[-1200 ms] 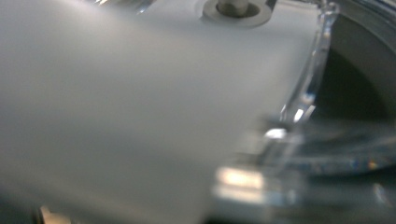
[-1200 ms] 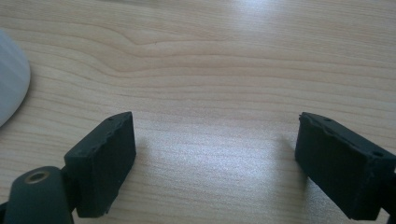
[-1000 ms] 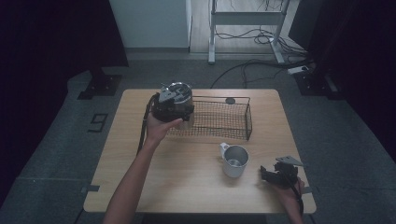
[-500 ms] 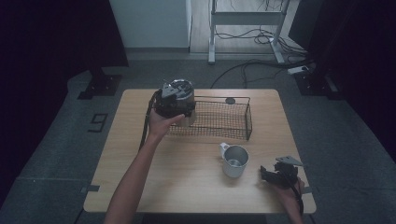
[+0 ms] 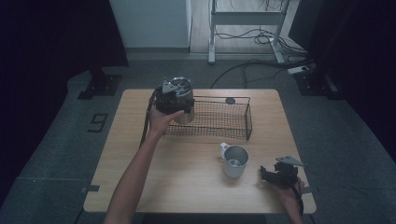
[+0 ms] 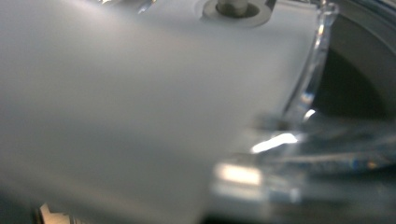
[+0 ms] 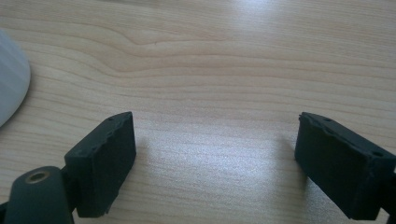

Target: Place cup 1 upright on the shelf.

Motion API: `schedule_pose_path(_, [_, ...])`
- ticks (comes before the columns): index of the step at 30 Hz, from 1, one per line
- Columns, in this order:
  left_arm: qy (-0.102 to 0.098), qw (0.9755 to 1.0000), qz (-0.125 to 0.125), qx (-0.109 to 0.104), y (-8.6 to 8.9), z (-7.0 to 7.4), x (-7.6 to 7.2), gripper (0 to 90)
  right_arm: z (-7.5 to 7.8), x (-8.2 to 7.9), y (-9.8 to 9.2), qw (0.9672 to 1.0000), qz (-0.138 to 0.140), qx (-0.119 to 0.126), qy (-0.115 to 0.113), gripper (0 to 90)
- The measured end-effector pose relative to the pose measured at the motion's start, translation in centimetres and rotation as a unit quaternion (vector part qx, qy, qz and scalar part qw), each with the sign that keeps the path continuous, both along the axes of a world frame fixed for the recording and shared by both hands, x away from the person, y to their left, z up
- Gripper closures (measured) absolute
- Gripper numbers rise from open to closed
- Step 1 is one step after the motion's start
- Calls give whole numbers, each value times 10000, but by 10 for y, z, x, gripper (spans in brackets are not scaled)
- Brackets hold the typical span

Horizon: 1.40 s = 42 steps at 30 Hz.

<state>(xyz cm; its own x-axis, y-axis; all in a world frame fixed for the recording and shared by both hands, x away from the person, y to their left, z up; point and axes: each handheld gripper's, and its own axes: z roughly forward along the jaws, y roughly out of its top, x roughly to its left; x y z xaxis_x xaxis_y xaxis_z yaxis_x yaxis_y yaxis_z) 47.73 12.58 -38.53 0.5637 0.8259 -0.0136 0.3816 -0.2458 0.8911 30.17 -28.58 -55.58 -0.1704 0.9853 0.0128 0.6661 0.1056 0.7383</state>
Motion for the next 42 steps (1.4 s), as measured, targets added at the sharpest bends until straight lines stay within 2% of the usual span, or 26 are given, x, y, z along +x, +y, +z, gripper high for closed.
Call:
schedule_pose_path(16, [91, 9999, 78, 37, 1, -10, 14, 40, 0, 0, 0, 10000, -1, -1, -2, 123])
schedule_pose_path(21, [119, 9998, 97, 87, -2, -15, 18, 40, 0, 0, 0, 10000, -2, -1, -3, 123])
schedule_pose_path(27, [161, 9998, 81, 48, -6, -20, 21, 40, 0, 0, 0, 10000, -3, 3, -1, 123])
schedule_pose_path(42, [243, 9995, 116, 167, -12, -32, 28, 39, 0, -2, 0, 10000, -7, 1, -3, 127])
